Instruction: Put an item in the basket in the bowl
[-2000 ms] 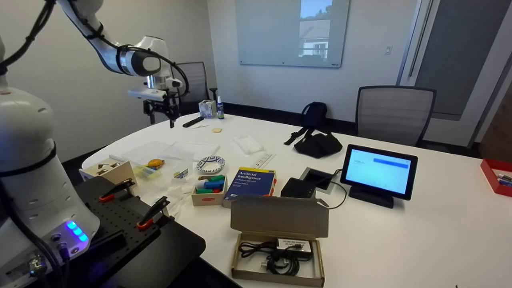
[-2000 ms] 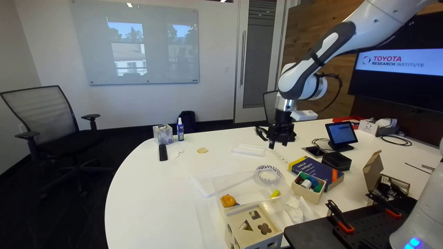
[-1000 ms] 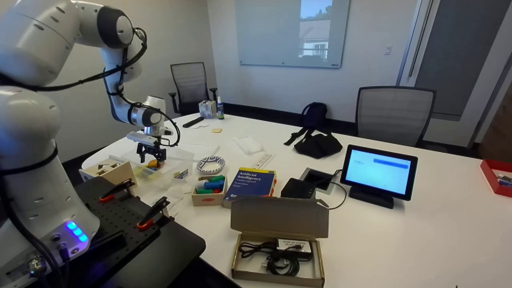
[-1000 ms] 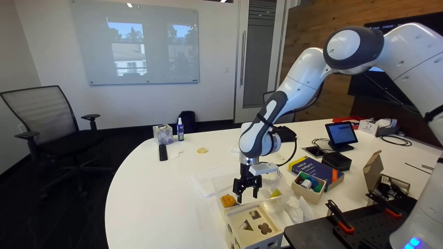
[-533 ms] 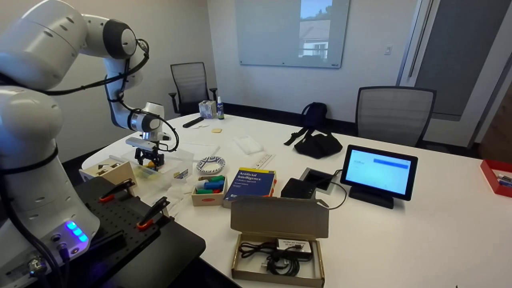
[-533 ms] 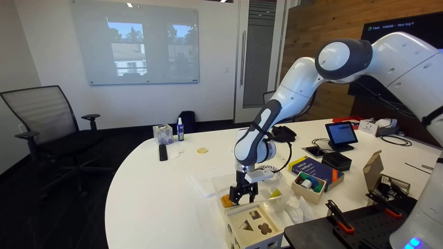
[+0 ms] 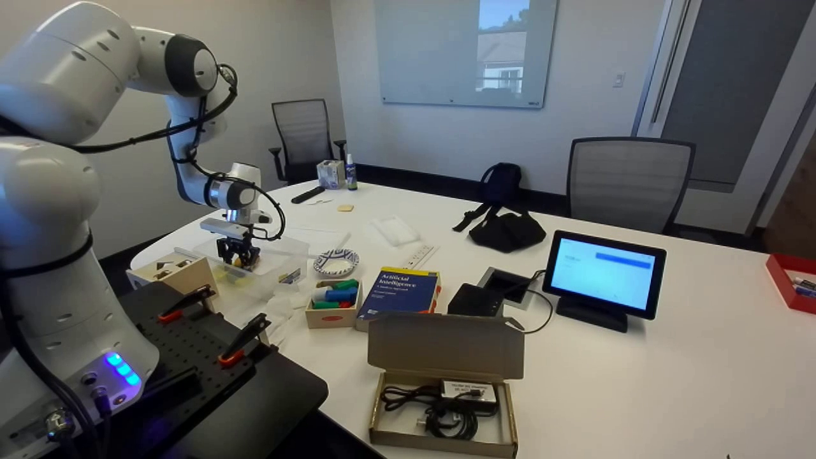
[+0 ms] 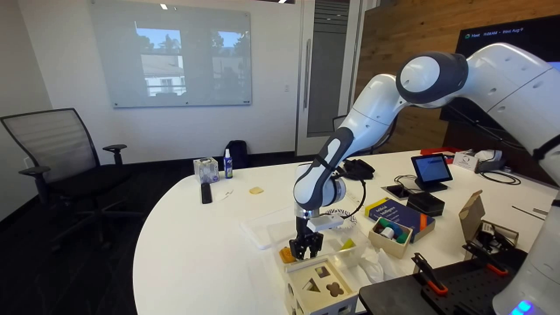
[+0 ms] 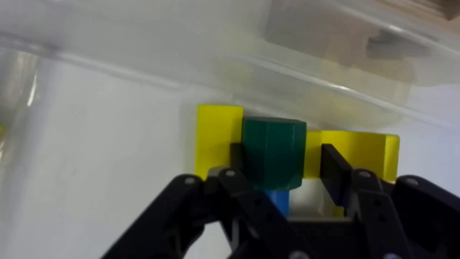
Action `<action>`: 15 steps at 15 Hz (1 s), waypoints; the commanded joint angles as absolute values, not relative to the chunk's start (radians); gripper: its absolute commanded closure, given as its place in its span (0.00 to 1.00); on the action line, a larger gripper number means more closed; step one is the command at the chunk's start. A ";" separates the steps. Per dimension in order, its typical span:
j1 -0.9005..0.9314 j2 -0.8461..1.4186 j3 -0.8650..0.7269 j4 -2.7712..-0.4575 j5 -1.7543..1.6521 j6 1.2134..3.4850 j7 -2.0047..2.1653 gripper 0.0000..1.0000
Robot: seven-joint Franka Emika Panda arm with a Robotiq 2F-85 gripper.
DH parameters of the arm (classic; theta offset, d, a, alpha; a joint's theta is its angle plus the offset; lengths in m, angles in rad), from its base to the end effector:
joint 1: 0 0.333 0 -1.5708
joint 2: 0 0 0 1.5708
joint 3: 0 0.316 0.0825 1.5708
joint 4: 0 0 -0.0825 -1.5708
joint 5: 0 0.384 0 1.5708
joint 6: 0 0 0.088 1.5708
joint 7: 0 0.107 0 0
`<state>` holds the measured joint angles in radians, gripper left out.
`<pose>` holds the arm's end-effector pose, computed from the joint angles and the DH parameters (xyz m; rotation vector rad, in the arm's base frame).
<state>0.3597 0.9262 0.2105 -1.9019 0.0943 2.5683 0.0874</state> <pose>0.4694 0.3106 0.0015 -2.9386 -0.4973 0.4571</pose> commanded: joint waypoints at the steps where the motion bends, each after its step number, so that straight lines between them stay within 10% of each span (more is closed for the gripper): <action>1: 0.380 0.933 0.195 -1.879 0.072 2.525 0.126 0.70; 15: 0.130 0.566 0.302 -2.005 0.146 2.307 -0.135 0.70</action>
<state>0.1872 0.7064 0.2887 -1.9264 0.1105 2.3638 -0.0774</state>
